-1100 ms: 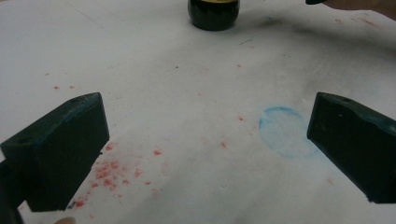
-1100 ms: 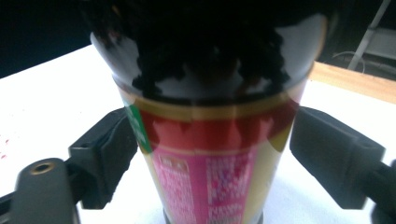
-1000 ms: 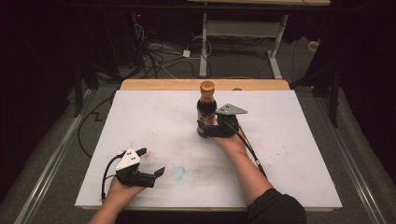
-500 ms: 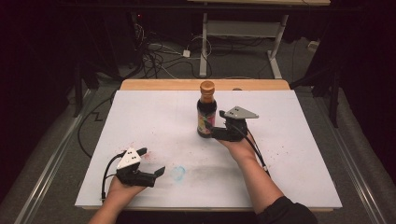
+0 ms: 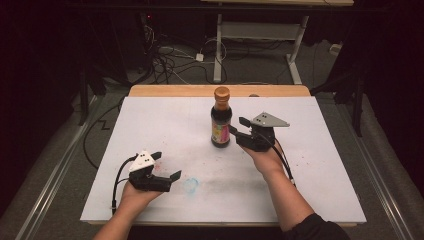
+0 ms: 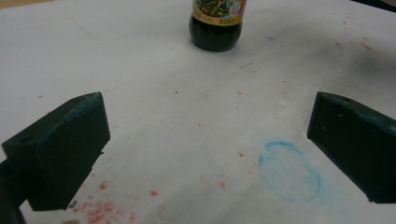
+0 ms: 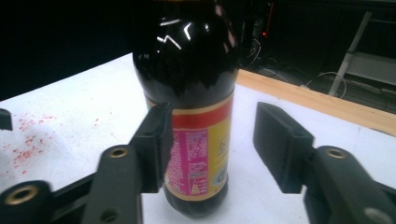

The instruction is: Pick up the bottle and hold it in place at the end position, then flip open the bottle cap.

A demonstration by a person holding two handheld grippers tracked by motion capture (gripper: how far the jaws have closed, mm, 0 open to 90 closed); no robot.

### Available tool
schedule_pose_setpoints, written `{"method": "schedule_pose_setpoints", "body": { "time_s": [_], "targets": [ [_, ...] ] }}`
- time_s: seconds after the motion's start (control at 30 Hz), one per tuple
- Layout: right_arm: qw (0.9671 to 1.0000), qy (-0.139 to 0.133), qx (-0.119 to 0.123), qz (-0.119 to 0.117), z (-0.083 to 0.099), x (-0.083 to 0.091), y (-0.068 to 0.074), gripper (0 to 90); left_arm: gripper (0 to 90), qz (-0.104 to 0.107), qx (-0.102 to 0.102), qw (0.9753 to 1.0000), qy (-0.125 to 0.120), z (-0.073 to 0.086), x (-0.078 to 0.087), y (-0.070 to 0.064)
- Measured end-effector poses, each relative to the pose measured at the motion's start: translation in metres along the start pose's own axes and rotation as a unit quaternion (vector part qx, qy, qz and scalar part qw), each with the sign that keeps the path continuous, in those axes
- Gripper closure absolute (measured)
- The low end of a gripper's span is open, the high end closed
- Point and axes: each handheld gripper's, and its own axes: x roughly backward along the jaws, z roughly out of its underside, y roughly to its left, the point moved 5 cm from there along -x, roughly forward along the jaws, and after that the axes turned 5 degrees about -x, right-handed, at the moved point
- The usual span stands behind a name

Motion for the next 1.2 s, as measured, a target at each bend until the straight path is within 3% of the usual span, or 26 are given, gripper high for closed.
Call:
{"method": "schedule_pose_setpoints", "body": {
  "time_s": [0.37, 0.77, 1.2],
  "targets": [
    [0.9999, -0.007, 0.010, 0.002, -0.006, 0.006, -0.003, 71.0, 0.0, 0.011, 0.016, 0.9998, -0.011, -0.017, -0.024, 0.002],
    [0.9998, -0.009, 0.018, 0.002, -0.007, 0.005, -0.006, 90.0, 0.0, 0.027, 0.008, 0.9995, -0.013, -0.027, -0.061, -0.006],
    [0.9995, -0.020, 0.023, -0.001, -0.019, 0.006, -0.015, 90.0, 0.0, 0.043, 0.006, 0.9991, -0.003, -0.031, -0.107, -0.015]
  ]
}}
